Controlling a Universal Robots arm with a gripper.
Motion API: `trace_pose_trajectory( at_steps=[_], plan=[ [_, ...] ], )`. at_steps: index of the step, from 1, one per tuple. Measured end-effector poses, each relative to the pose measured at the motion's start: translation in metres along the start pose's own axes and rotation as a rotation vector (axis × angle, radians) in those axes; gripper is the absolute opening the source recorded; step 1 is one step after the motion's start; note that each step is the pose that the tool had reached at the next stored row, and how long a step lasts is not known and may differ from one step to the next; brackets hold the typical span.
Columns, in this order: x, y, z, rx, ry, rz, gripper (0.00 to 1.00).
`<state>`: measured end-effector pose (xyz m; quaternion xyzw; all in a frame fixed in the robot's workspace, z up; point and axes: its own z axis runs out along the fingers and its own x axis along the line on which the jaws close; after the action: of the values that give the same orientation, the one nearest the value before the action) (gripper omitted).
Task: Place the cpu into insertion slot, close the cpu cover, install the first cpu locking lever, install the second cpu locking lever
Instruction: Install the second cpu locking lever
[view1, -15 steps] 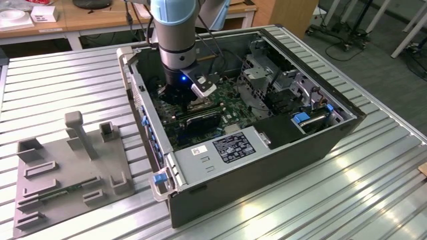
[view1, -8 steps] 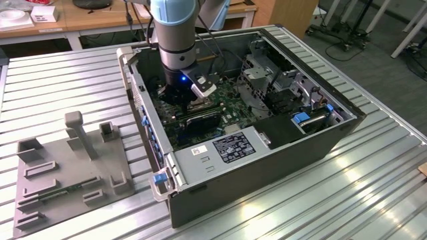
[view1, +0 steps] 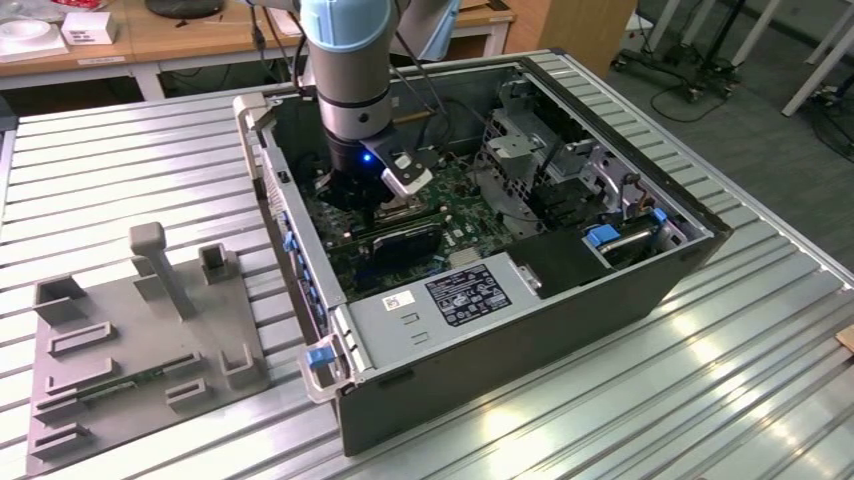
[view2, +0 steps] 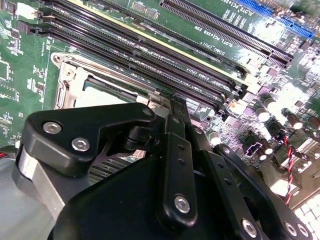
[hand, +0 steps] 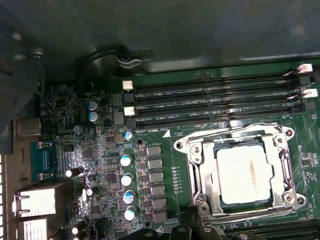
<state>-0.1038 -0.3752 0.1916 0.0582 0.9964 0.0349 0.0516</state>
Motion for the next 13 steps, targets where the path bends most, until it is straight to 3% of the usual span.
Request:
trace_pose_trajectory(
  at_steps=[13],
  plan=[
    [0.0005,0.0015,-0.0002,0.0007,0.0004,0.000,0.11]
  ],
)
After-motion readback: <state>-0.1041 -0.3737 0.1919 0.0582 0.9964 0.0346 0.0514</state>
